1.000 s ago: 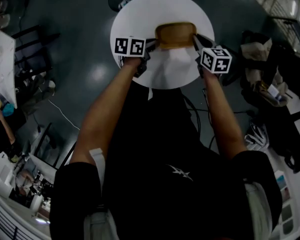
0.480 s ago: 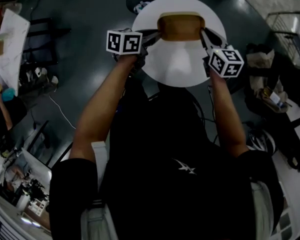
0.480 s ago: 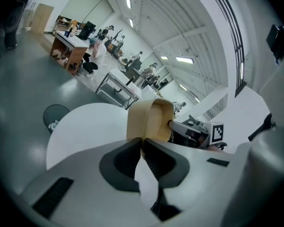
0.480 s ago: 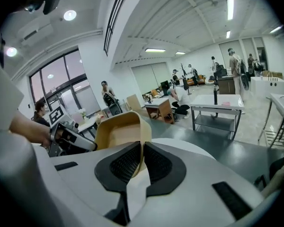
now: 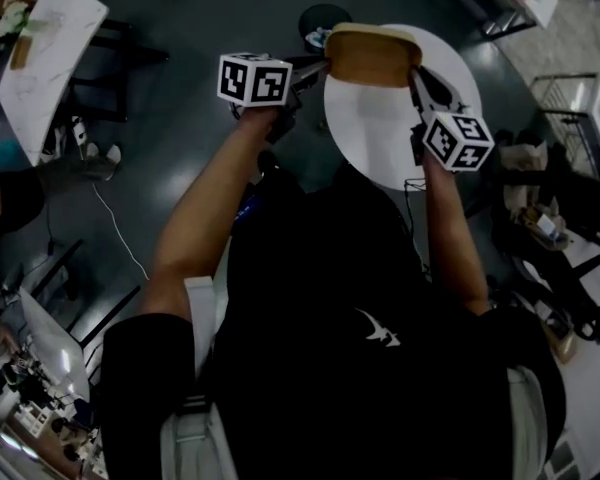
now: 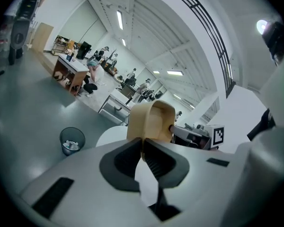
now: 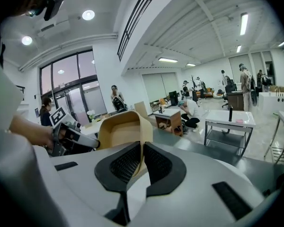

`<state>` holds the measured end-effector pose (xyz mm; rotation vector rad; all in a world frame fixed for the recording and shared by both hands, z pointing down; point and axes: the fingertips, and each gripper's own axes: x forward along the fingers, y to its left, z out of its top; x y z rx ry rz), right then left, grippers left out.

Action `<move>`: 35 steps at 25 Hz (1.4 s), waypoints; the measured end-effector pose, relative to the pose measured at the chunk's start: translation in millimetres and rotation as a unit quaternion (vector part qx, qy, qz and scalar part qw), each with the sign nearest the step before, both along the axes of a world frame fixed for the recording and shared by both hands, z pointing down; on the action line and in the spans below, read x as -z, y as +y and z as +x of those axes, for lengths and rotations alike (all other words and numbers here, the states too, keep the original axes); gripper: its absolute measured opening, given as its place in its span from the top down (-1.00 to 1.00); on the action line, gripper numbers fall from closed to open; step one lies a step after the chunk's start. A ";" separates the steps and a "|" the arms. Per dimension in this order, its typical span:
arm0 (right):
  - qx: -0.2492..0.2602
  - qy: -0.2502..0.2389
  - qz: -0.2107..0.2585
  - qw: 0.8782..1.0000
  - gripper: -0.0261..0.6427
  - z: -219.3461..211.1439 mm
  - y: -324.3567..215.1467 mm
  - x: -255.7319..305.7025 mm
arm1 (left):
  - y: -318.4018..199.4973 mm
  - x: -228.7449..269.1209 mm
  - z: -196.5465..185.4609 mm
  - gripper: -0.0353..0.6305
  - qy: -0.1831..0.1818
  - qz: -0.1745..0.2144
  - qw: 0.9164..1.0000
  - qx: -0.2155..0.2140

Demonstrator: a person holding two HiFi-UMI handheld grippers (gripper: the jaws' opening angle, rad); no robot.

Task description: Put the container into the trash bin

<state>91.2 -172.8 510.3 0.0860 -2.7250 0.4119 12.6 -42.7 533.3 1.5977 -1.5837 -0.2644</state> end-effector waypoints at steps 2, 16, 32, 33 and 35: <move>0.005 -0.007 0.007 1.000 0.77 -17.2 20.8 10.3 | 21.5 10.0 -16.5 0.82 -0.011 0.010 1.000 0.000; 0.021 -0.037 0.046 0.998 0.77 -120.7 160.1 56.9 | 158.5 46.3 -122.4 0.82 -0.047 0.054 0.997 0.010; 0.014 -0.029 0.030 0.999 0.77 -168.7 175.8 38.6 | 167.6 36.3 -179.4 0.82 -0.039 0.034 0.999 -0.012; 0.011 -0.028 0.024 0.999 0.77 -175.3 169.3 33.6 | 160.9 33.5 -188.0 0.82 -0.043 0.030 0.999 -0.014; 0.003 -0.030 0.018 0.999 0.77 -191.9 149.2 27.8 | 139.0 30.3 -210.3 0.82 -0.050 0.026 0.998 -0.020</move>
